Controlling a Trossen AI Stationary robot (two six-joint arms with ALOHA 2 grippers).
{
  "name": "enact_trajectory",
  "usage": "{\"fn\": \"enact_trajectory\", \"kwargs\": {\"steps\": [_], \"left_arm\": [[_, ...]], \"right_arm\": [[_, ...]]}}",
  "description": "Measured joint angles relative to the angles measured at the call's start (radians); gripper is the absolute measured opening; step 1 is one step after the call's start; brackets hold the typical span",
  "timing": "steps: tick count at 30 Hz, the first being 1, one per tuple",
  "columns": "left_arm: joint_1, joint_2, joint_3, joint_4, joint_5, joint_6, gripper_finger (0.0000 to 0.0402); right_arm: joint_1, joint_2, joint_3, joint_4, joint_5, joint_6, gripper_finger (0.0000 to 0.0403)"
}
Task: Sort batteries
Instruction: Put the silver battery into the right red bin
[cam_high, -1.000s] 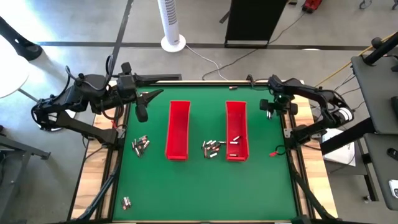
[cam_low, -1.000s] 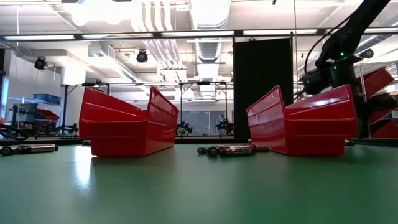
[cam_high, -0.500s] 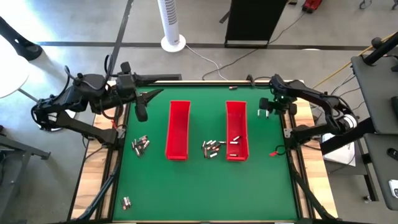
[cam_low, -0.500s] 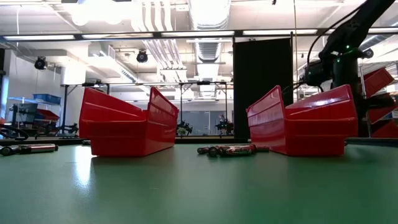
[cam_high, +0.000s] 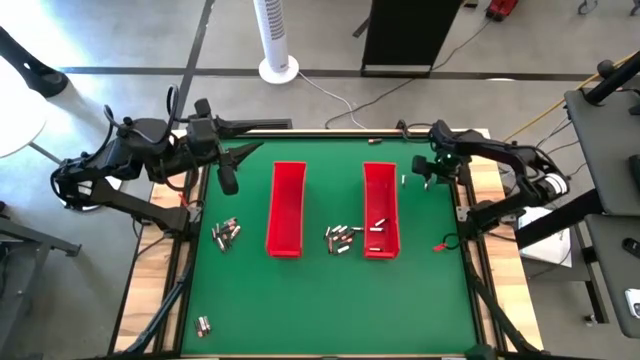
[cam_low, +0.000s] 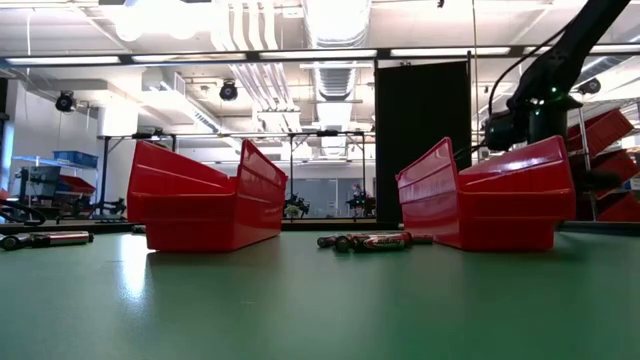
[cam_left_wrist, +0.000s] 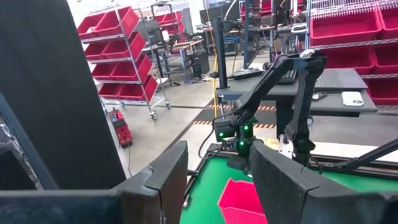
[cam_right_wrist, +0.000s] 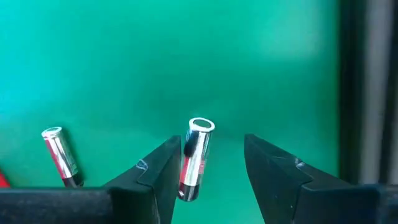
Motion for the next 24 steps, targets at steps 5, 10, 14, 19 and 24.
{"fn": "enact_trajectory", "kwargs": {"steps": [5, 10, 14, 19, 24], "left_arm": [[0.0, 0.0, 0.0, -0.004, 0.0, -0.02, 0.0155], [0.0, 0.0, 0.0, -0.004, 0.0, -0.024, 0.0155], [0.0, 0.001, 0.0, -0.003, 0.0, -0.026, 0.0155], [0.0, 0.02, 0.0, -0.001, 0.001, -0.026, 0.0155], [0.0, 0.022, 0.0, 0.003, 0.001, -0.034, 0.0155]], "right_arm": [[0.011, 0.004, -0.033, 0.02, 0.016, 0.009, 0.0155], [0.03, -0.01, -0.043, 0.014, 0.019, 0.023, 0.0127], [0.067, -0.038, -0.048, -0.002, 0.006, 0.108, 0.0107], [0.121, -0.042, -0.05, -0.018, -0.007, 0.186, 0.0101], [0.145, -0.023, -0.051, -0.021, 0.026, 0.205, 0.0118]]}}
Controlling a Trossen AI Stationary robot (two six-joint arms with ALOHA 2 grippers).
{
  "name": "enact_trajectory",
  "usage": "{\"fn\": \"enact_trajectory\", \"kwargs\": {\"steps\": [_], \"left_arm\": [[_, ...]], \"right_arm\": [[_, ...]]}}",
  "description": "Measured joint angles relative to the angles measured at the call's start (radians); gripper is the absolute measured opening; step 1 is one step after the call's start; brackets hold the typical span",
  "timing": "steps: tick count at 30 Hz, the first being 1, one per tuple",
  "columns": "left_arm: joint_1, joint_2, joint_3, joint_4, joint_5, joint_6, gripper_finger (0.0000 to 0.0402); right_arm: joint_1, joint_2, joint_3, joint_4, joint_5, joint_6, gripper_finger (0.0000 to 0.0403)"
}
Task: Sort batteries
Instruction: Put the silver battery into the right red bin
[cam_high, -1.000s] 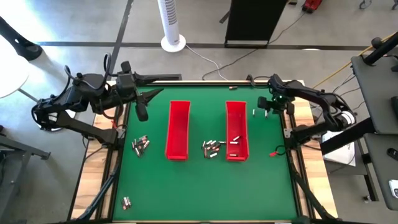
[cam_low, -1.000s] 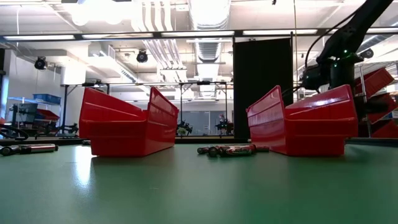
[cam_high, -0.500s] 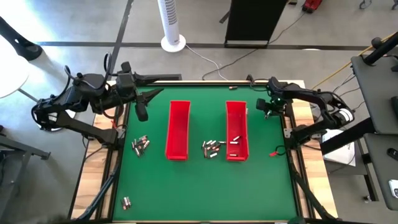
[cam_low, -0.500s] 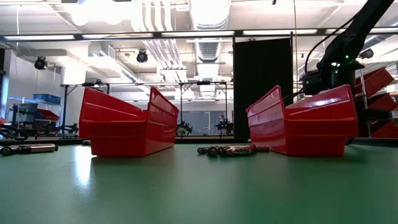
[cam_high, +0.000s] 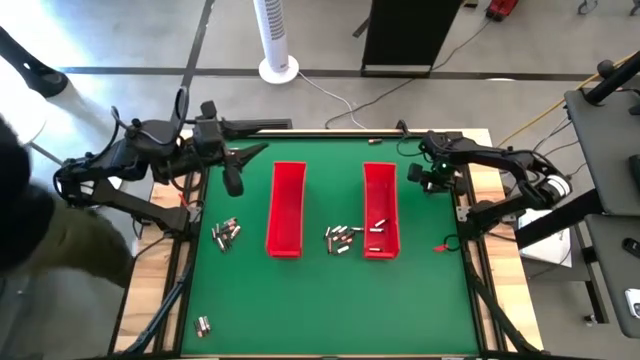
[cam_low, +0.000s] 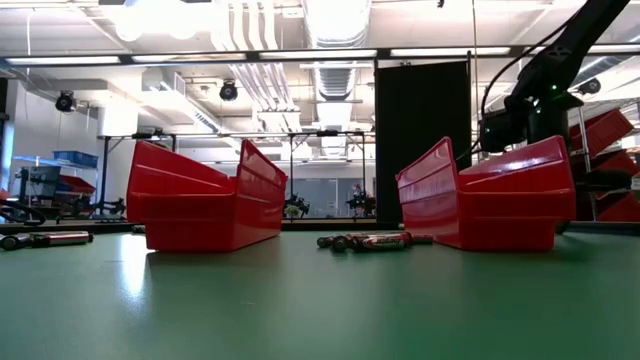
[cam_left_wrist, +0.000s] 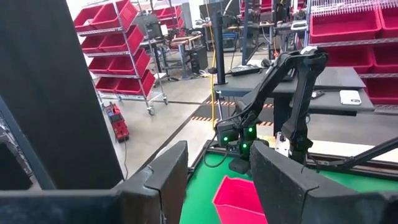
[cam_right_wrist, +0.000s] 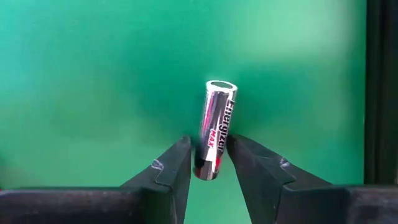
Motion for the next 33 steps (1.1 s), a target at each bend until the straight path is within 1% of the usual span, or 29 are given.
{"fn": "enact_trajectory", "kwargs": {"steps": [5, 7, 10, 12, 15, 19, 25, 33], "left_arm": [[0.0, -0.026, 0.0, 0.0, 0.0, -0.018, 0.0155], [0.0, -0.035, 0.0, 0.0, -0.005, -0.023, 0.0155], [0.0, -0.043, 0.0, -0.003, -0.065, -0.027, 0.0155], [0.0, -0.046, 0.0, -0.014, -0.075, -0.024, 0.0155], [0.0, -0.044, 0.0, -0.026, -0.071, 0.001, 0.0155], [0.0, -0.028, 0.0, -0.039, -0.022, 0.027, 0.0155], [0.0, -0.023, 0.0, -0.04, -0.021, 0.037, 0.0155], [0.0, -0.028, 0.0, -0.062, -0.021, 0.039, 0.0155]], "right_arm": [[0.0, 0.0, -0.001, 0.004, 0.023, 0.024, 0.0129], [0.001, 0.0, -0.001, 0.003, 0.023, 0.031, 0.0125], [0.011, 0.0, -0.001, 0.005, 0.028, 0.052, 0.0114], [0.011, 0.0, -0.001, 0.006, 0.03, 0.059, 0.0106], [0.011, 0.0, -0.001, 0.007, 0.036, 0.06, 0.0095], [0.011, 0.0, -0.001, 0.009, 0.049, 0.077, 0.0078], [0.011, 0.0, -0.001, 0.014, 0.048, 0.077, 0.0058], [0.012, 0.0, -0.001, 0.016, 0.055, 0.057, 0.0064]]}}
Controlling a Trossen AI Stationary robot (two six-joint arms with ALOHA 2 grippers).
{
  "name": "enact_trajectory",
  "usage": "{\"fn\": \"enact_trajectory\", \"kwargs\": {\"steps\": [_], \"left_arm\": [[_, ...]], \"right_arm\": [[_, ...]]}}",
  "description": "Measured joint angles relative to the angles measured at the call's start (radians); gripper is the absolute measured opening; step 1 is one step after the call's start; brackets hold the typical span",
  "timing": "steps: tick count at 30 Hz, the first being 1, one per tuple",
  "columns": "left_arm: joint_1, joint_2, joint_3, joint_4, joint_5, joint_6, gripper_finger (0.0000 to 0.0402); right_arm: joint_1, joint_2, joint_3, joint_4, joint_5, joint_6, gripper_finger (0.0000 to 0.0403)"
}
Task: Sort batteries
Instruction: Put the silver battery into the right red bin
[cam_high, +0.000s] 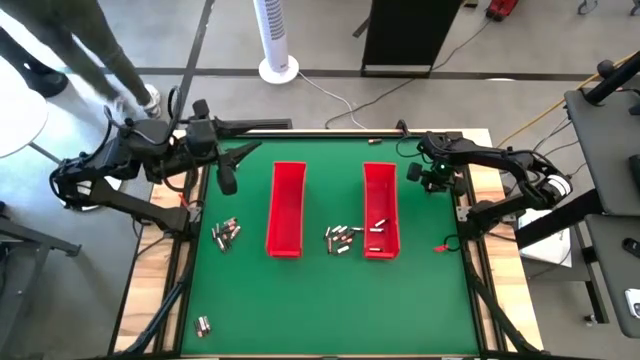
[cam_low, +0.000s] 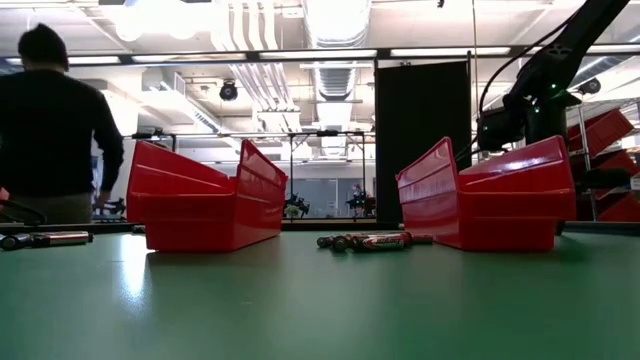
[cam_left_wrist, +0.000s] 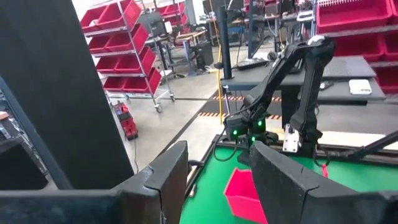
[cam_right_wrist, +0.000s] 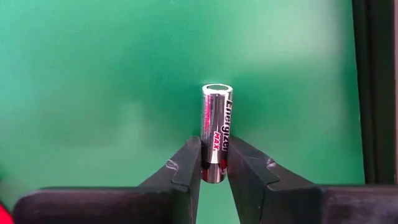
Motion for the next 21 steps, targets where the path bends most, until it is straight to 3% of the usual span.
{"fn": "enact_trajectory", "kwargs": {"steps": [5, 14, 21], "left_arm": [[0.0, 0.0, 0.0, -0.057, 0.001, -0.037, 0.0155], [0.0, 0.002, 0.0, -0.085, 0.003, -0.072, 0.0155], [0.0, 0.005, 0.0, -0.054, 0.003, -0.026, 0.0155]], "right_arm": [[0.032, -0.002, -0.01, 0.01, 0.036, -0.004, 0.0074], [0.081, -0.041, -0.055, 0.064, 0.148, 0.058, 0.0144], [0.09, -0.044, -0.121, 0.14, 0.186, 0.044, 0.0144]]}}
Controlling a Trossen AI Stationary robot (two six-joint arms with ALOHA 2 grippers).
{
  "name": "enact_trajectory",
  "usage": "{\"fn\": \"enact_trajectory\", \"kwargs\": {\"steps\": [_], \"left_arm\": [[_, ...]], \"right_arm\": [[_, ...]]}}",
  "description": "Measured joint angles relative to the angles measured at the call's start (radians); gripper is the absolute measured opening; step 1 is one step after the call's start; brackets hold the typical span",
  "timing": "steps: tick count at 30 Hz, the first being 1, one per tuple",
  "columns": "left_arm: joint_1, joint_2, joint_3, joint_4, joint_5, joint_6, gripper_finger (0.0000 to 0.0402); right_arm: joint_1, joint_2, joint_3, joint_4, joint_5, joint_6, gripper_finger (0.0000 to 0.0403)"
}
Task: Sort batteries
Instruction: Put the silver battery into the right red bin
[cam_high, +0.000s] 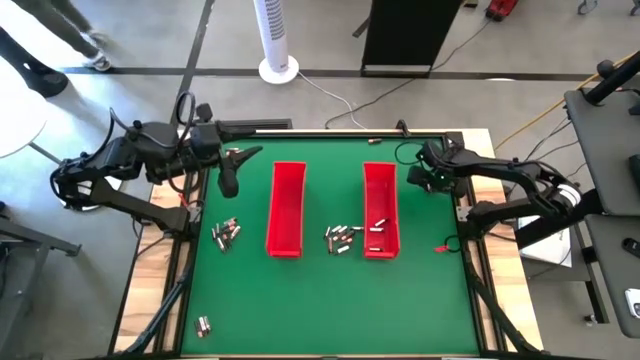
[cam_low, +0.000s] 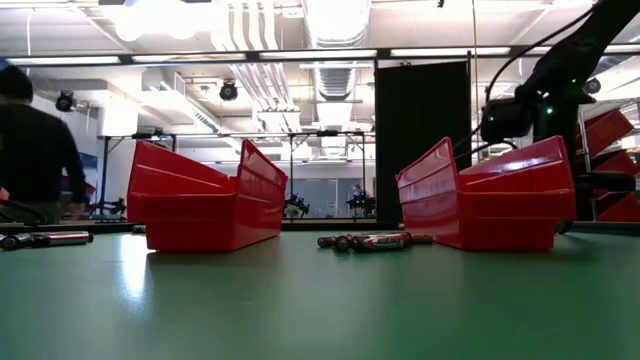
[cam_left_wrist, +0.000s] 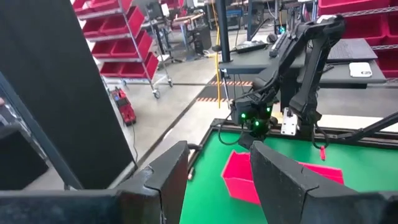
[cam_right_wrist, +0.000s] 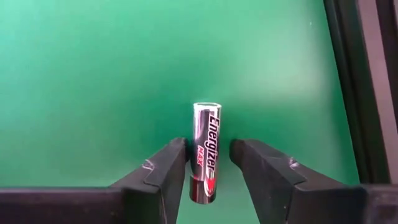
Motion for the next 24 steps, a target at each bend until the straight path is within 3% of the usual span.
{"fn": "enact_trajectory", "kwargs": {"steps": [10, 18, 24], "left_arm": [[0.0, 0.001, 0.0, 0.058, -0.003, 0.063, 0.0155], [0.004, 0.004, 0.0, 0.058, -0.006, 0.065, 0.0155], [0.004, 0.004, 0.0, 0.058, -0.008, 0.065, 0.0155]], "right_arm": [[0.092, -0.001, -0.015, 0.078, 0.176, 0.017, 0.0129], [0.197, -0.001, -0.049, 0.087, 0.269, 0.174, 0.0139], [0.279, -0.001, -0.065, 0.089, 0.317, 0.256, 0.0122]]}}
